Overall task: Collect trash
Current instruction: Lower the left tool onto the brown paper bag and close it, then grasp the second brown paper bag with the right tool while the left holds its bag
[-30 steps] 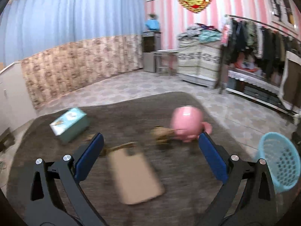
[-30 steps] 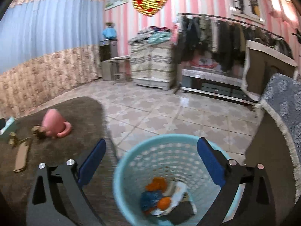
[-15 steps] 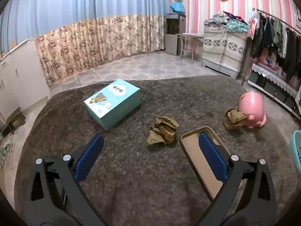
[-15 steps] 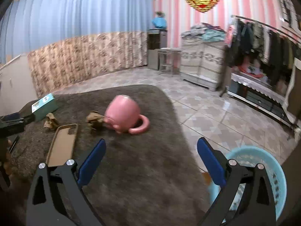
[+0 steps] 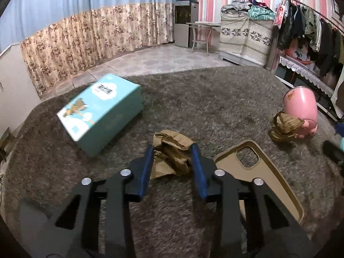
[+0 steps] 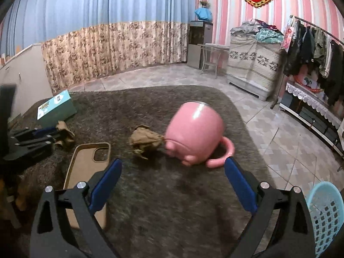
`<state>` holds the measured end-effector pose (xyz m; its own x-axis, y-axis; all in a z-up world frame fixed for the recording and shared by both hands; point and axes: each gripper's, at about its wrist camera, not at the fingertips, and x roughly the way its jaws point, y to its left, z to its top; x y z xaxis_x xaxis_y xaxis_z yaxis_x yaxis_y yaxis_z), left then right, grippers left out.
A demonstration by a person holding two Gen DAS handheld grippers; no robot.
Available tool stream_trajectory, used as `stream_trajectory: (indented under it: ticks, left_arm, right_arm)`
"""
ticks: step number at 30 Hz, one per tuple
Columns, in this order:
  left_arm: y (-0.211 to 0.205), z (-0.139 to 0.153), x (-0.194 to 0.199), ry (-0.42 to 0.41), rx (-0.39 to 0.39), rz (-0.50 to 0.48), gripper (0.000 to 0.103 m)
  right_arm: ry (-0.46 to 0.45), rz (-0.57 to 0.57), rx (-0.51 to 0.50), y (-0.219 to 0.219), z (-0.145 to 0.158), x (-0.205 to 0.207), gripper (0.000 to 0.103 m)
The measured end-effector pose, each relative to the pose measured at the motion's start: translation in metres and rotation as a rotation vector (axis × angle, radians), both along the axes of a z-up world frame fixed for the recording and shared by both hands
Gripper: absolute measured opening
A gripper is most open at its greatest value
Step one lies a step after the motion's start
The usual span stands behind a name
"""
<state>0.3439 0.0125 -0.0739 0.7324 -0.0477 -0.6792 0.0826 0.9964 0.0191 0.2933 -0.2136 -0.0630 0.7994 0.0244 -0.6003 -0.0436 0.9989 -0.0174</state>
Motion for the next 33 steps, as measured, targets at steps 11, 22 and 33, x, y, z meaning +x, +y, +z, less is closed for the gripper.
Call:
stream_trajectory:
  ticks: [11, 22, 33]
  left_arm:
    - [0.051, 0.031, -0.035, -0.07, 0.042, 0.079, 0.03]
    - [0.084, 0.032, -0.047, -0.072, 0.033, 0.13, 0.03]
    - [0.058, 0.062, -0.069, -0.14, 0.021, 0.126, 0.03]
  right_arm:
    - [0.019, 0.039, -0.081, 0.044, -0.007, 0.041, 0.081]
    - [0.078, 0.045, -0.147, 0.052, -0.018, 0.054, 0.044]
    - [-0.039, 0.077, -0.032, 0.022, 0.026, -0.002, 0.043]
